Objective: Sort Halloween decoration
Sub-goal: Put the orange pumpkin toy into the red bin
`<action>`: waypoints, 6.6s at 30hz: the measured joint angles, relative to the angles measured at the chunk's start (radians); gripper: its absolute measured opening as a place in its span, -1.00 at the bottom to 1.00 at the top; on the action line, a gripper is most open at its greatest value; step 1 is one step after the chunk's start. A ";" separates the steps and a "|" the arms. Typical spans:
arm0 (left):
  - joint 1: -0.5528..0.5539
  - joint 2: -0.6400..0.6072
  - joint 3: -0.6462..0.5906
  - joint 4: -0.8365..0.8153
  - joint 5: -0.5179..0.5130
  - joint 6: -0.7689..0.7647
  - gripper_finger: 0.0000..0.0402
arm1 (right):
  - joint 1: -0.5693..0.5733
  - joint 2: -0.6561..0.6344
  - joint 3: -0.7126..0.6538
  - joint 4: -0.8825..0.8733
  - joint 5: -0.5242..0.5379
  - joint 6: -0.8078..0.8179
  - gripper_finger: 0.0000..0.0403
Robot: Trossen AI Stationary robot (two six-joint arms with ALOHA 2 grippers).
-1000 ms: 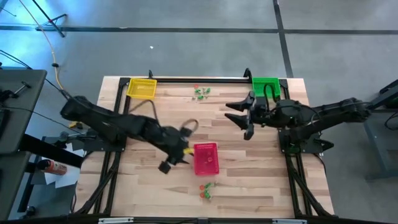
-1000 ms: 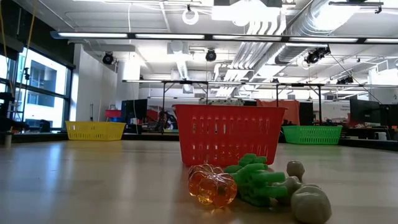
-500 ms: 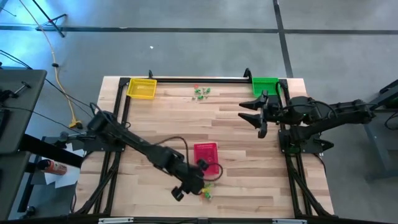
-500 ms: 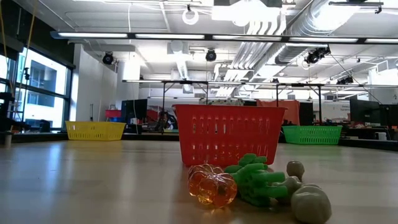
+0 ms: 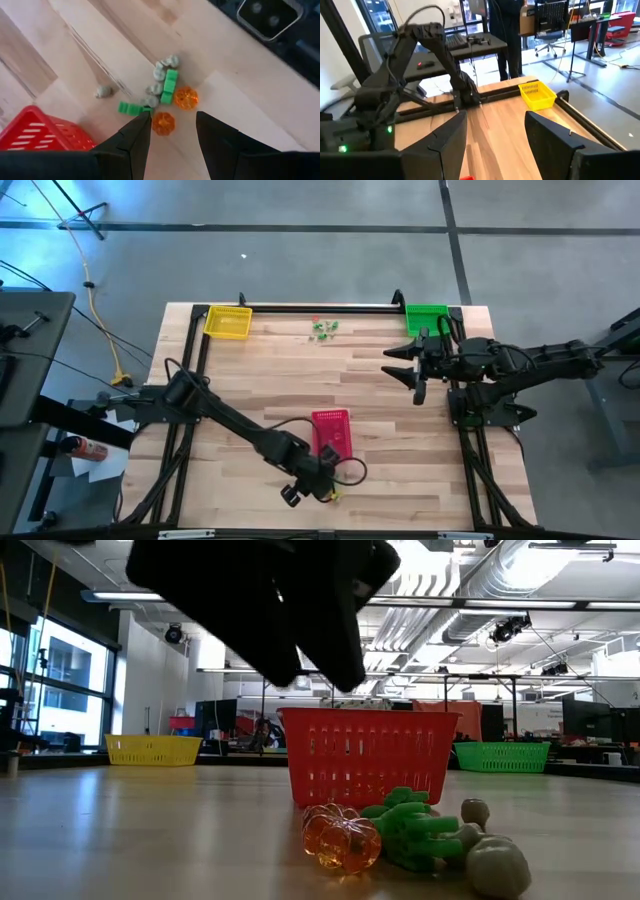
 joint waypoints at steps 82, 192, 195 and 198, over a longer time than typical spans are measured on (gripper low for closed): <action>0.025 0.122 -0.011 0.074 -0.001 -0.125 -0.60 | 0.000 -0.001 0.000 -0.056 0.044 -0.003 -0.02; 0.371 -0.115 -0.143 0.062 0.097 -0.253 -0.60 | 0.000 0.093 0.000 0.221 0.093 -0.052 -0.02; 0.372 -0.085 -0.134 0.059 0.088 -0.253 -0.60 | 0.000 0.093 0.000 0.204 0.093 -0.052 -0.02; 0.373 -0.073 -0.134 0.049 0.054 -0.249 -0.60 | 0.000 0.093 0.000 0.205 0.093 -0.052 -0.02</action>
